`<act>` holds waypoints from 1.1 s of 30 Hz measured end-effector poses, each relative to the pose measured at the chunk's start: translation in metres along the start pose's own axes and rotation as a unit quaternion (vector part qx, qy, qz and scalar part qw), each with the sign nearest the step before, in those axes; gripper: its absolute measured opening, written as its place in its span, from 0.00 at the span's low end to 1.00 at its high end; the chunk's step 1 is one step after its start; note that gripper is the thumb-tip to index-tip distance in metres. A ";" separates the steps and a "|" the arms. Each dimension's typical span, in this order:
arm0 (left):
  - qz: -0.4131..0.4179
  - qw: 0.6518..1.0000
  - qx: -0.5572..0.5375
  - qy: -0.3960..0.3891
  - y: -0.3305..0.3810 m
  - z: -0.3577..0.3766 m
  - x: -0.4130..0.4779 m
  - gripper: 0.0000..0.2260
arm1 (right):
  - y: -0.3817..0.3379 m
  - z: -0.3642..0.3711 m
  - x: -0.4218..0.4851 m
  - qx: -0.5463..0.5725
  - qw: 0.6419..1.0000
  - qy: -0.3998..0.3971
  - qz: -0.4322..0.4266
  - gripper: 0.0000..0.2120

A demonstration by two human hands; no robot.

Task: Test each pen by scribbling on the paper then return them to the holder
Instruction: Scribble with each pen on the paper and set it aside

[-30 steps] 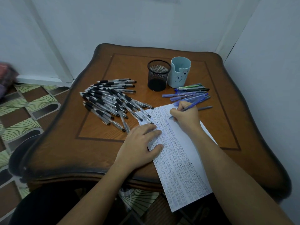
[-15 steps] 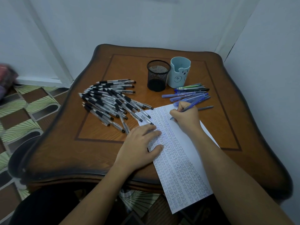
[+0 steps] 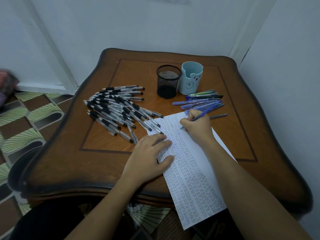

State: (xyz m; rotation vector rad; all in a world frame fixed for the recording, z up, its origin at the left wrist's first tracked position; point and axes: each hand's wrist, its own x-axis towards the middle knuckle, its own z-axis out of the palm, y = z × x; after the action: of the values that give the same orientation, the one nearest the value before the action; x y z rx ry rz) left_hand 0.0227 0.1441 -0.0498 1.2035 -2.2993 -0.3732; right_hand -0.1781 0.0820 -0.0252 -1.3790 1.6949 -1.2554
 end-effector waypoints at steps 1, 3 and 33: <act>0.000 1.000 -0.001 0.002 0.000 0.000 0.000 0.21 | 0.001 0.000 0.001 0.005 1.000 0.006 0.002 0.20; 0.003 1.000 -0.002 0.005 -0.001 0.001 0.000 0.21 | 0.004 -0.001 0.002 0.012 1.000 0.022 0.000 0.20; -0.003 1.000 -0.010 -0.005 0.001 -0.002 -0.001 0.23 | -0.011 -0.063 0.008 0.128 0.979 -0.041 0.154 0.17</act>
State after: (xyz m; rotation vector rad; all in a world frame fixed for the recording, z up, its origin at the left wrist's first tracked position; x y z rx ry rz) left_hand 0.0240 0.1455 -0.0479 1.2030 -2.2951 -0.4035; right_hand -0.2322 0.0923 0.0092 -0.9615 1.5564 -1.1745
